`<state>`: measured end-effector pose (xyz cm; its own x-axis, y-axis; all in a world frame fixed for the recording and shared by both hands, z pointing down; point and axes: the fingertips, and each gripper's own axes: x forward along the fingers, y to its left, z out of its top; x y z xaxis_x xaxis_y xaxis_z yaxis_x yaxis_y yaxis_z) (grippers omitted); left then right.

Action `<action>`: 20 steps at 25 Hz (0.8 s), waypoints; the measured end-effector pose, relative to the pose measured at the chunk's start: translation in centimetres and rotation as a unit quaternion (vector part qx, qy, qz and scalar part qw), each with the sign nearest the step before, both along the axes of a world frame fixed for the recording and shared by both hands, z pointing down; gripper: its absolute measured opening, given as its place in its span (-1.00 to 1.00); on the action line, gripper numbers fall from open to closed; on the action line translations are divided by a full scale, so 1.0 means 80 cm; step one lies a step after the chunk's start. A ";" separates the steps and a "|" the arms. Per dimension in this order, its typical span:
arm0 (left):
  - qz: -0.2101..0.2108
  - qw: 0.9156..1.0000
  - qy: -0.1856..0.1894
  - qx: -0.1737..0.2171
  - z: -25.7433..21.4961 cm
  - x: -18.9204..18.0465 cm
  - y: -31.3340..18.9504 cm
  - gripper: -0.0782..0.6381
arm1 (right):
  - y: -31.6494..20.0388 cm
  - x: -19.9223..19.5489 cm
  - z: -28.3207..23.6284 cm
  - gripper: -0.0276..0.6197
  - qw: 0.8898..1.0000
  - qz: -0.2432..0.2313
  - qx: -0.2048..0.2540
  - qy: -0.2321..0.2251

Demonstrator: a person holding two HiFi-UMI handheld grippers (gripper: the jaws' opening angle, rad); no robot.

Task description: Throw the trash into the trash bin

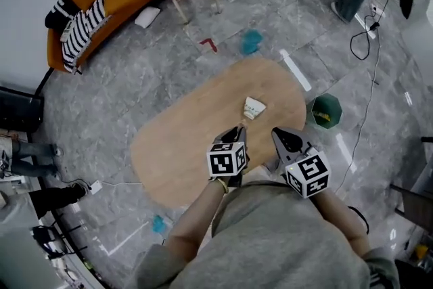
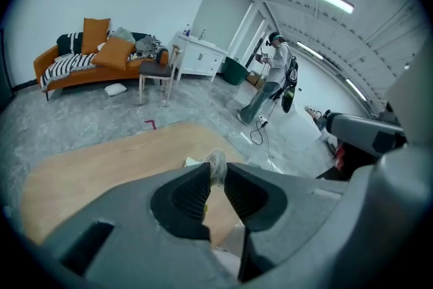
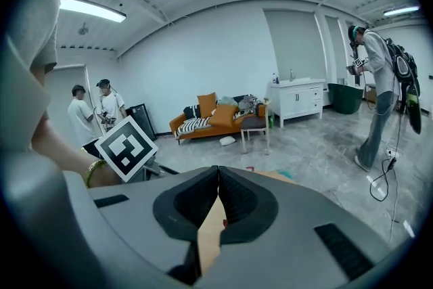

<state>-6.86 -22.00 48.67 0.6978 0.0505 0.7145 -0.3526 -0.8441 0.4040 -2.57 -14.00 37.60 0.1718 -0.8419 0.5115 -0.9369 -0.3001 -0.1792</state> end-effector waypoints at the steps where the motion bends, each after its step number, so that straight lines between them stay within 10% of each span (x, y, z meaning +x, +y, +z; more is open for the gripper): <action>1: 0.009 1.000 0.001 0.001 -0.001 0.003 0.003 -0.58 | 0.003 0.003 -0.001 -0.89 1.000 0.009 0.002 0.002; 20: 0.088 0.996 0.019 0.012 -0.031 0.065 0.076 -0.58 | 0.081 0.057 -0.023 -0.89 0.994 0.098 0.037 0.020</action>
<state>-1.68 -15.92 46.21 0.7056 0.1572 0.6909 -0.1833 -0.9014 0.3922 2.01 -7.51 35.76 0.3549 -0.8256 0.4387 -0.8687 -0.4647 -0.1718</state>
